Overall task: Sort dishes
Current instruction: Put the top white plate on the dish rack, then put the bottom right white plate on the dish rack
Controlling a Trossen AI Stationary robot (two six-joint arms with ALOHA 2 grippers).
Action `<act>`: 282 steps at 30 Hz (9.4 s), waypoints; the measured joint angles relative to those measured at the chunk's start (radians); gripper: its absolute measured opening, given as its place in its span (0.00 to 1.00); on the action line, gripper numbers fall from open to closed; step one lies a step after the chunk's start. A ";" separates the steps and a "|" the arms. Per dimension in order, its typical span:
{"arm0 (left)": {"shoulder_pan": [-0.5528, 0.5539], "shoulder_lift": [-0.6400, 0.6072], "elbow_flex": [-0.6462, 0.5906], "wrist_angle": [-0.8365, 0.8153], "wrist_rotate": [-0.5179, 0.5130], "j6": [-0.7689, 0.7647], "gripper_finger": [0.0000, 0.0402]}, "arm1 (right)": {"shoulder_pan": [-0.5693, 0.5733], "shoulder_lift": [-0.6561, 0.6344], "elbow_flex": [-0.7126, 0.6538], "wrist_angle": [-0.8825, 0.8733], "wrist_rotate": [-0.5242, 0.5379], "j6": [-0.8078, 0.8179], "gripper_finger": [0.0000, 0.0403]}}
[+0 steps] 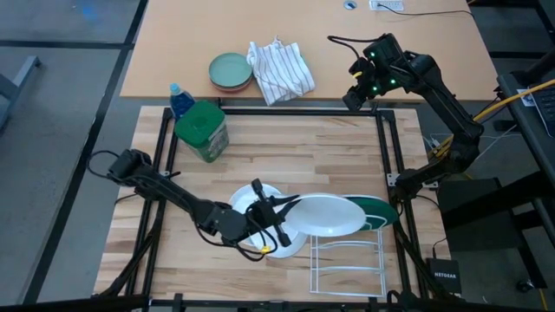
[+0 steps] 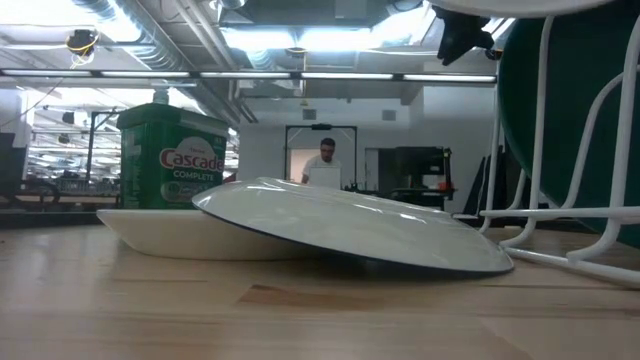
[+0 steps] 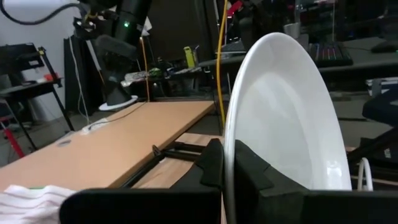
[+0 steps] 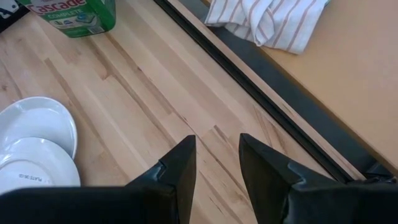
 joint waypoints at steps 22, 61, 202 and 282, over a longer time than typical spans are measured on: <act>0.086 0.172 0.014 0.093 0.166 -0.063 0.00 | 0.000 0.000 -0.001 0.023 0.000 0.000 0.31; 0.225 0.351 0.125 0.048 0.579 0.036 0.04 | 0.000 0.060 -0.006 0.049 -0.001 -0.008 0.31; -0.239 0.306 -0.213 -0.591 0.081 0.413 0.42 | 0.924 0.215 -0.005 0.261 0.364 0.628 0.31; -0.167 0.306 -0.214 -0.494 0.131 0.473 0.42 | 0.675 0.614 -0.006 0.253 0.110 0.858 0.31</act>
